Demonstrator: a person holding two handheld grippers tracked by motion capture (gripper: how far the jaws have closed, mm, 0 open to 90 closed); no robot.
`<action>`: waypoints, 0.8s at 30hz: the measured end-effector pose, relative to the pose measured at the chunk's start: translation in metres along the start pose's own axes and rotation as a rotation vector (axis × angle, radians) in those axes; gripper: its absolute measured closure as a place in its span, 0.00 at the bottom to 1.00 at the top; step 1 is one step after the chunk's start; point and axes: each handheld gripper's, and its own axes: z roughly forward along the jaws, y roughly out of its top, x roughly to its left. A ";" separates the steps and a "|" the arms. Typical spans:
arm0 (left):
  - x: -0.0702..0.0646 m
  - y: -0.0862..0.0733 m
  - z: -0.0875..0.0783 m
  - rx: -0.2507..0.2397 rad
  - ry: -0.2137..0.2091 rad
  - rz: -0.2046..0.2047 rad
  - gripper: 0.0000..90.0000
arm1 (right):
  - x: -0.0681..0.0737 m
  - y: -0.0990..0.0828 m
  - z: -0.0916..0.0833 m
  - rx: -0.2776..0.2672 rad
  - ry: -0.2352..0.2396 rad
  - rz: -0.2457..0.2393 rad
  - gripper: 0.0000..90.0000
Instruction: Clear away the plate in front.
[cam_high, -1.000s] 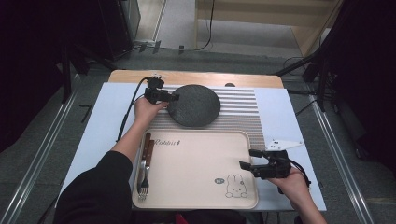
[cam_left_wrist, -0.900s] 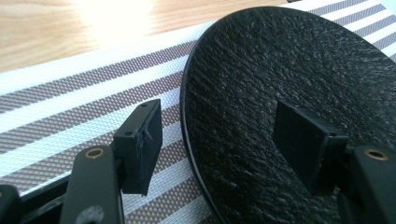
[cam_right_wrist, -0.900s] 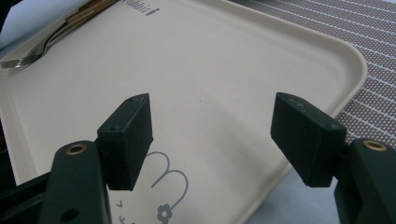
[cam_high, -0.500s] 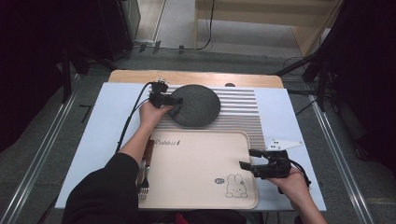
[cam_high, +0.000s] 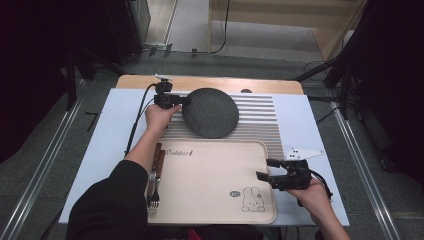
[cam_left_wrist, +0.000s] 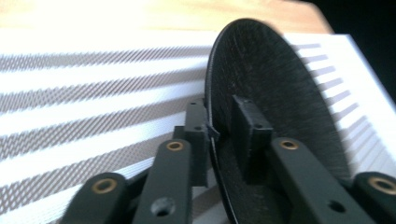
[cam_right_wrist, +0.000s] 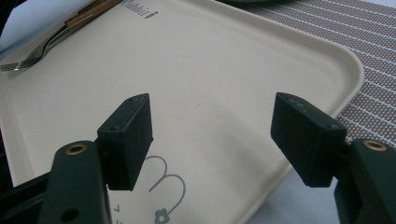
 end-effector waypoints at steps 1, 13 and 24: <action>-0.004 0.003 -0.002 0.009 0.002 0.018 0.89 | 0.000 0.000 0.000 0.000 0.000 0.001 0.32; -0.070 0.049 -0.027 0.121 0.040 0.092 0.96 | 0.000 -0.001 -0.001 -0.001 -0.009 0.004 0.32; -0.081 0.071 -0.073 0.199 0.083 0.121 0.96 | -0.002 -0.001 -0.002 -0.013 -0.015 0.011 0.32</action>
